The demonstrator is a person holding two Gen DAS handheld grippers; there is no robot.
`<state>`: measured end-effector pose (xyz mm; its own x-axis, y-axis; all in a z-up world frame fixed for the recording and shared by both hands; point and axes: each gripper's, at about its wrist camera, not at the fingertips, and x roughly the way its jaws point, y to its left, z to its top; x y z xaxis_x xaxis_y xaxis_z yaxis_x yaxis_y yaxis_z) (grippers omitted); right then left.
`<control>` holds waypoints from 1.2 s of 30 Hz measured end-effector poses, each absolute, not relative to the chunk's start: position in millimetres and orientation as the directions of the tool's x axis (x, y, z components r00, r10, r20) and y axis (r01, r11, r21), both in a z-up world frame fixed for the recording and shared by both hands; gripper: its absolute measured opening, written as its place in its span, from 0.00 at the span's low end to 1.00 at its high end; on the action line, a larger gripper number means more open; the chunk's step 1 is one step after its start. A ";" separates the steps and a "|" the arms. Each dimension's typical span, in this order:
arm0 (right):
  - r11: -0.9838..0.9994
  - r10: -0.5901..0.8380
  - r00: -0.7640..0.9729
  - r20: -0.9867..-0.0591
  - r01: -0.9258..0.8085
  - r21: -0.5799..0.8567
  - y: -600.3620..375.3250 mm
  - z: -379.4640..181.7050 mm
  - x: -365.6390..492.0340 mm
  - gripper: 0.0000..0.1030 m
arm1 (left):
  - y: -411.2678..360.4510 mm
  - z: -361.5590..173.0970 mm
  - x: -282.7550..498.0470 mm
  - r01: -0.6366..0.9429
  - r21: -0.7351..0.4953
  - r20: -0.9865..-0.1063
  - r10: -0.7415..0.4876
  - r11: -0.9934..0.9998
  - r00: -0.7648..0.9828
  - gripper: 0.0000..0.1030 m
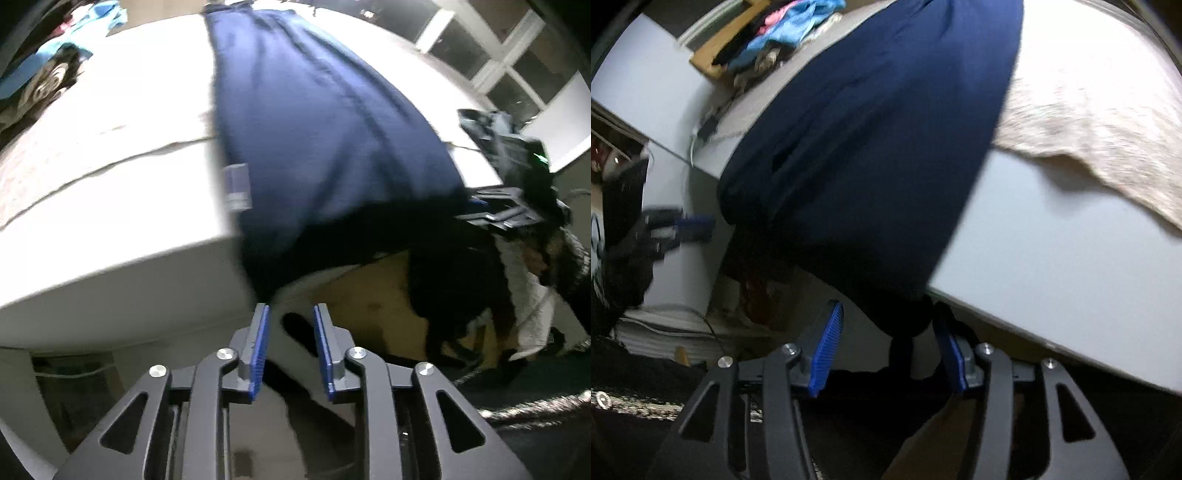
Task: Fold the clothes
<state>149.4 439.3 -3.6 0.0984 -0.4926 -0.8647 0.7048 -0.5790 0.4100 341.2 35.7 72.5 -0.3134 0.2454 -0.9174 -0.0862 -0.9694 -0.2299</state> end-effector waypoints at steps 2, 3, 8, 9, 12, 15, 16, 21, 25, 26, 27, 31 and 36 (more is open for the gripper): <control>-0.586 -0.503 0.128 -0.855 0.676 0.446 437.7 -9.9 145.8 0.47 | 21.7 67.6 337.5 -0.080 -0.267 -0.907 0.279 -0.960 -0.315 0.30; -0.592 -0.506 0.142 -0.851 0.660 0.463 437.4 -13.1 143.6 0.28 | 19.0 65.0 334.2 -0.081 -0.285 -0.902 0.295 -0.955 -0.316 0.34; -0.599 -0.522 0.157 -0.838 0.632 0.492 453.2 0.0 152.1 0.03 | 30.5 64.9 323.4 -0.164 -0.339 -0.871 0.375 -0.926 -0.317 0.03; -0.597 -0.530 0.154 -0.834 0.631 0.495 456.2 6.8 152.9 0.03 | 37.9 71.6 325.7 -0.205 -0.330 -0.862 0.383 -0.921 -0.332 0.04; -0.601 -0.533 0.137 -0.835 0.633 0.487 455.1 12.2 155.6 0.04 | 42.7 76.8 334.1 -0.241 -0.289 -0.871 0.359 -0.927 -0.336 0.05; -0.613 -0.501 0.144 -0.853 0.637 0.467 448.4 2.4 155.4 0.12 | 26.0 66.7 338.6 -0.208 -0.299 -0.893 0.350 -0.931 -0.284 0.13; -0.617 -0.489 0.147 -0.859 0.638 0.461 446.2 -1.6 154.3 0.26 | 22.7 64.7 339.5 -0.193 -0.300 -0.900 0.344 -0.934 -0.267 0.20; -0.619 -0.519 0.123 -0.846 0.628 0.471 446.7 -6.1 147.4 0.42 | 21.2 65.6 331.4 -0.186 -0.323 -0.888 0.365 -0.928 -0.279 0.38; -0.609 -0.531 0.123 -0.839 0.633 0.478 439.7 -10.3 144.0 0.42 | 35.0 58.3 321.5 -0.217 -0.365 -0.871 0.414 -0.905 -0.266 0.34; -0.604 -0.534 0.125 -0.836 0.636 0.480 436.7 -11.1 144.5 0.42 | 37.7 56.6 319.7 -0.224 -0.375 -0.866 0.426 -0.900 -0.262 0.26; -0.597 -0.538 0.131 -0.832 0.638 0.487 433.7 -11.7 145.4 0.41 | 38.2 55.4 318.7 -0.226 -0.385 -0.861 0.436 -0.895 -0.261 0.08; -0.574 -0.537 0.176 -0.825 0.640 0.511 430.5 -10.4 152.3 0.04 | 38.1 59.9 318.2 -0.244 -0.418 -0.842 0.474 -0.875 -0.256 0.03; -0.534 -0.649 0.181 -0.739 0.584 0.612 422.4 13.0 158.9 0.04 | 28.9 77.5 319.6 -0.242 -0.477 -0.810 0.530 -0.845 -0.250 0.03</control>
<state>158.9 422.4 13.0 0.1808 -0.6494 -0.7387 0.5838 -0.5336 0.6119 319.6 28.9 77.5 -0.2504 0.5296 -0.8104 -0.2419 -0.8448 -0.4773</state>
